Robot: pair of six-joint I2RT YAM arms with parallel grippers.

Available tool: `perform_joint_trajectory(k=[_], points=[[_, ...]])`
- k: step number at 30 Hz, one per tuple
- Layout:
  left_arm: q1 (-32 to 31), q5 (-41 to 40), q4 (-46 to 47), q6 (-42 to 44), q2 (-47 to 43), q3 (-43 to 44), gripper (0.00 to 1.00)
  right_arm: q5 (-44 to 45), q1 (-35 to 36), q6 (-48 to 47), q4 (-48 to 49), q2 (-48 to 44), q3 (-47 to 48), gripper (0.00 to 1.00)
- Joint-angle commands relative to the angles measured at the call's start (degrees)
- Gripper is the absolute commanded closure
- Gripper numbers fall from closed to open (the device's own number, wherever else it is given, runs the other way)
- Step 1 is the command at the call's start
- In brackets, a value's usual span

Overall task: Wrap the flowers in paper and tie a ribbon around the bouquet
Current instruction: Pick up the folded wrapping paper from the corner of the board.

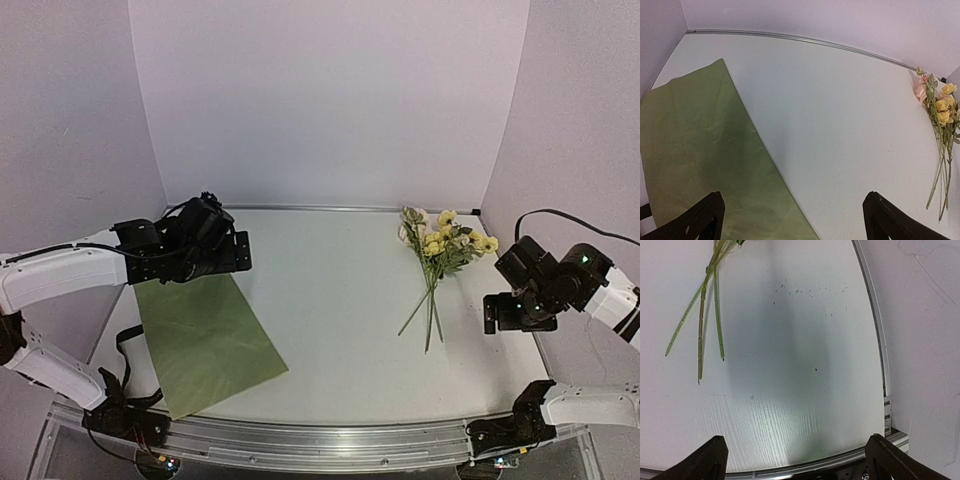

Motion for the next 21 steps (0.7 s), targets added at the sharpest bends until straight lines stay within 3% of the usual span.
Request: perform_joint_trajectory(k=[1,8,13,21], points=[[0.2,-3.57,-1.17,-4.08,-4.64,-0.2,0.0,-1.08,-0.04,-1.51,-0.97,-1.17,2.16,0.02],[4.77,-5.65,-8.29,-13.61,-11.45,-5.36,0.0,-4.65,-0.04,-1.26,-0.86,-1.85,2.27,0.02],[10.71,-1.92,-10.98,-21.73,-15.61,-13.86,0.0,-7.06,-0.04,-0.96,-0.05,-1.21,1.42,0.02],[12.96,-0.49,-17.56,-39.0,-12.89,-22.88,0.0,-10.5,-0.03,-0.23,2.8,0.72,-1.1,0.02]])
